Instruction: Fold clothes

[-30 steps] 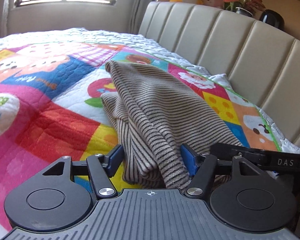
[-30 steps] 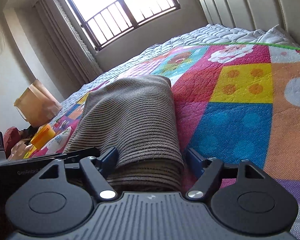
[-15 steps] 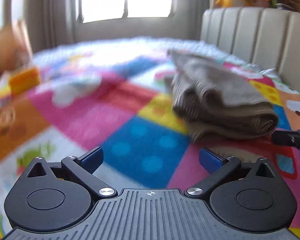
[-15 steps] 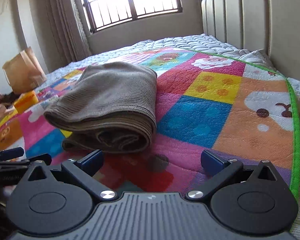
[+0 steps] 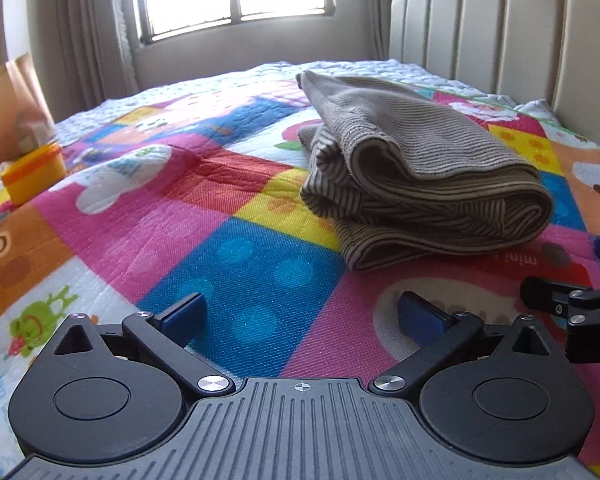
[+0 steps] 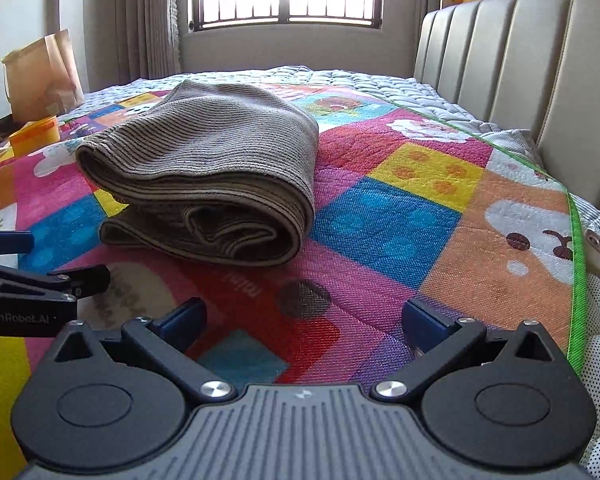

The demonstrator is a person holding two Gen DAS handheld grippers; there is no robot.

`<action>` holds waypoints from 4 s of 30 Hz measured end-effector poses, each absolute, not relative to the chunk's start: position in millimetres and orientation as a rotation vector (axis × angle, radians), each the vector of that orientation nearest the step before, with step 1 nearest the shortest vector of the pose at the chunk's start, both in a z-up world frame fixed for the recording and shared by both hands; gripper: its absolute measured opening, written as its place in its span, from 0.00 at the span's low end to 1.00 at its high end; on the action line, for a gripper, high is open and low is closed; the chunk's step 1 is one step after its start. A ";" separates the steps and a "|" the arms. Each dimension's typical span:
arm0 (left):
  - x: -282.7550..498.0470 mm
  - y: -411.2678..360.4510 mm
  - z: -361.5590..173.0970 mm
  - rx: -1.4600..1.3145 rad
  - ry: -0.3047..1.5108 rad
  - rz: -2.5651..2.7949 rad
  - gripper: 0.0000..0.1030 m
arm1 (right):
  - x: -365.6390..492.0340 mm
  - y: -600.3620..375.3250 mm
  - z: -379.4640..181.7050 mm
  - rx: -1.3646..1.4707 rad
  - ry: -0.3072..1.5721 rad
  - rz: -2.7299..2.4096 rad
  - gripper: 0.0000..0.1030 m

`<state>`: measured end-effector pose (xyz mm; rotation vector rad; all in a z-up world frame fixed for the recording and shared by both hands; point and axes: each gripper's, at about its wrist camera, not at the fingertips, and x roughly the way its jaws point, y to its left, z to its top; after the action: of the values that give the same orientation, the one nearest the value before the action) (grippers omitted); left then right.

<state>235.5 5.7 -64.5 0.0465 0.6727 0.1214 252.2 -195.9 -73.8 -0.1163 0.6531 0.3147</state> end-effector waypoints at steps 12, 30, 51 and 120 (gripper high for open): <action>237.1 11.4 -65.2 0.014 0.677 0.108 1.00 | 252.8 -193.9 -73.5 -0.119 0.655 0.314 1.00; 236.8 11.1 -65.2 0.013 0.677 0.109 1.00 | 252.7 -194.4 -73.3 -0.120 0.655 0.315 1.00; 236.5 11.1 -65.2 0.012 0.677 0.109 1.00 | 252.6 -195.0 -73.3 -0.119 0.655 0.316 1.00; 239.6 9.0 -62.5 0.008 0.708 0.115 1.00 | 252.0 -196.7 -75.3 -0.107 0.646 0.320 1.00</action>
<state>239.6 9.0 -62.5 0.0077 0.7079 0.1154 252.0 -196.7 -75.3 -0.1072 0.6459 0.3204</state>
